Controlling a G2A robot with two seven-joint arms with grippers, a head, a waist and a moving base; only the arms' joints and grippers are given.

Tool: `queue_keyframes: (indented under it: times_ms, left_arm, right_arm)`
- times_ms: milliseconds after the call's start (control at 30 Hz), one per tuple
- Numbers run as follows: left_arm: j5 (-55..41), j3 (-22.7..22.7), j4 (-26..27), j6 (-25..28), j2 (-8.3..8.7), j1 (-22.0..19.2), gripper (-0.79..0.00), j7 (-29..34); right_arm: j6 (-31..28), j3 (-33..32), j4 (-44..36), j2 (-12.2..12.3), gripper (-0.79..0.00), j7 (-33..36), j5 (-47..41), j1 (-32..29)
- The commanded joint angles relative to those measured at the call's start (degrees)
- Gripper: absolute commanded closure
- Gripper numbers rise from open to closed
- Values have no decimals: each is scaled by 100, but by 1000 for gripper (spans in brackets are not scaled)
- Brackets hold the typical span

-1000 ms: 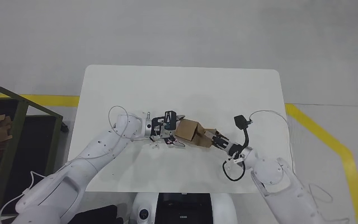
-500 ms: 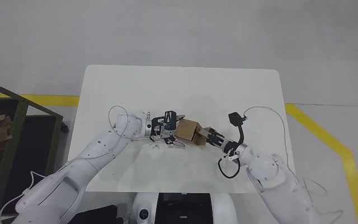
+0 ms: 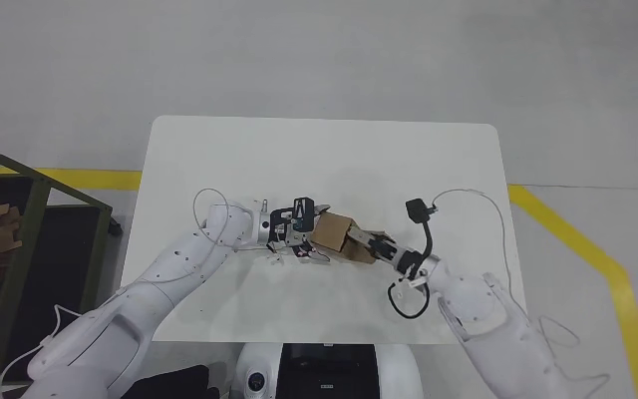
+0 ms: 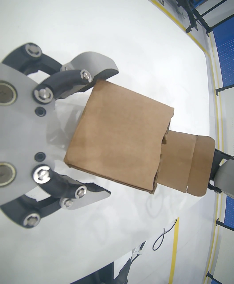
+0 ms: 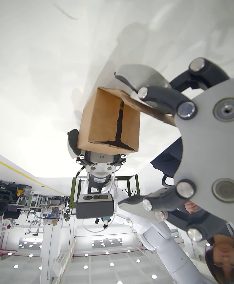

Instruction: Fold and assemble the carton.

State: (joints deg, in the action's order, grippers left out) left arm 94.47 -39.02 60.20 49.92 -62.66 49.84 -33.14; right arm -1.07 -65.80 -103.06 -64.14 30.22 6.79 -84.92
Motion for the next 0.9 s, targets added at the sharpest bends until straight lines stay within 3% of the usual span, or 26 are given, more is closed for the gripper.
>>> queue_keyframes:
  times_ms: [0, 333, 533, 767, 800, 867]
  left_arm:
    - [0, 0, 0, 0, 0, 0, -785, 0]
    - [0, 0, 0, 0, 0, 0, -785, 0]
    - [0, 0, 0, 0, 0, 0, -785, 0]
    - [0, 0, 0, 0, 0, 0, -785, 0]
    - [0, 0, 0, 0, 0, 0, -785, 0]
    - [0, 0, 0, 0, 0, 0, -785, 0]
  right_arm:
    - [-169, 3, 30, -7, -785, 43, -177, 6]
    - [-768, 66, 448, -50, -785, 380, -935, 195]
    - [-935, 229, 708, -99, -680, 512, -1215, 390]
    - [-999, 327, 868, -132, -634, 484, -1262, 509]
    - [-1002, 317, 871, -131, -616, 475, -1247, 500]
    - [-1012, 287, 878, -123, -502, 460, -1224, 459]
